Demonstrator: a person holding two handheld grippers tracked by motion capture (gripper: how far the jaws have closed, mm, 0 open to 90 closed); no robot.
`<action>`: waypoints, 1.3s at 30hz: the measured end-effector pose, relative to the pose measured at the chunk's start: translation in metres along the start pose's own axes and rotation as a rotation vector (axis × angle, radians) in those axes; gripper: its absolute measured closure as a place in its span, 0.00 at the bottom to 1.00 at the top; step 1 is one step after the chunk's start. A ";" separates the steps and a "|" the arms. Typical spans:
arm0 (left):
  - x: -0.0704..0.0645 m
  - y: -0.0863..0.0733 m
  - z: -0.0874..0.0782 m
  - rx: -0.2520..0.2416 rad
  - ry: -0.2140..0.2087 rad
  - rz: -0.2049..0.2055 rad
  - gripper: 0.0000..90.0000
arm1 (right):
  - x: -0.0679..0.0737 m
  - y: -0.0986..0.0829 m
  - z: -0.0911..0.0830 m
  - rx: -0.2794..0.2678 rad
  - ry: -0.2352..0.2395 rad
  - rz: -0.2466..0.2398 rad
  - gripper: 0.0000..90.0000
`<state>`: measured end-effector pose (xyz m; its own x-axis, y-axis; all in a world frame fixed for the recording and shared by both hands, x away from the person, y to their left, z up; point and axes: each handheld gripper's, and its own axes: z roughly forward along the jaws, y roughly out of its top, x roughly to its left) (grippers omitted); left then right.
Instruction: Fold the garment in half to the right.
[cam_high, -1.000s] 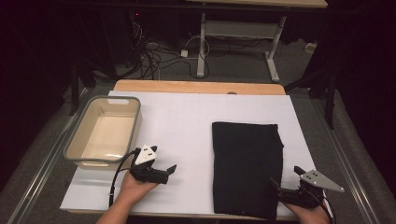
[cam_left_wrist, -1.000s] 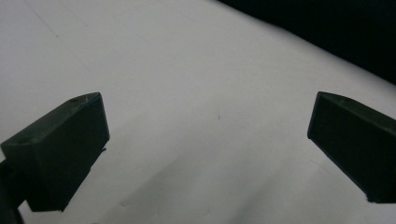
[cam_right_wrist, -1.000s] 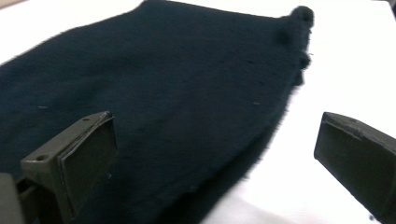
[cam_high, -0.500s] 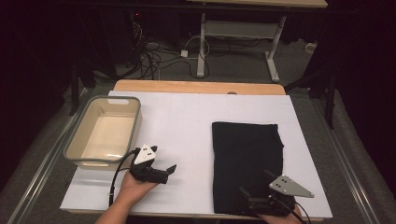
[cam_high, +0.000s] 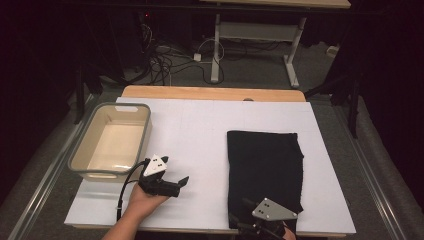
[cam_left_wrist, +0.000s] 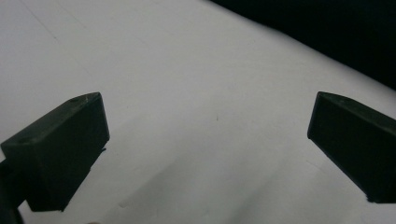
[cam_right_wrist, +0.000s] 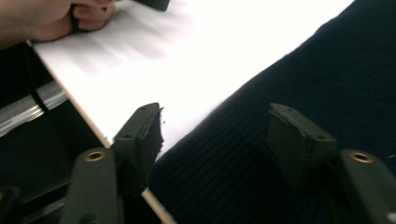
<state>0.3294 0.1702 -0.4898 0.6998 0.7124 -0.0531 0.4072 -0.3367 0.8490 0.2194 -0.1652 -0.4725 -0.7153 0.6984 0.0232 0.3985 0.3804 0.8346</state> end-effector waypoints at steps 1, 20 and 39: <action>0.000 0.000 0.000 0.001 0.000 0.000 0.00 | 0.001 -0.001 0.000 0.009 0.002 -0.008 0.46; 0.000 0.000 0.000 0.002 -0.002 -0.002 0.00 | 0.012 -0.011 0.006 0.086 -0.013 -0.054 0.46; 0.000 0.000 0.000 0.002 0.007 -0.003 0.00 | 0.023 -0.013 0.016 0.122 -0.067 -0.074 0.43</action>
<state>0.3294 0.1701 -0.4899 0.6940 0.7181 -0.0521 0.4110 -0.3358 0.8475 0.2069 -0.1440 -0.4912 -0.7073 0.7028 -0.0763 0.4153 0.5005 0.7596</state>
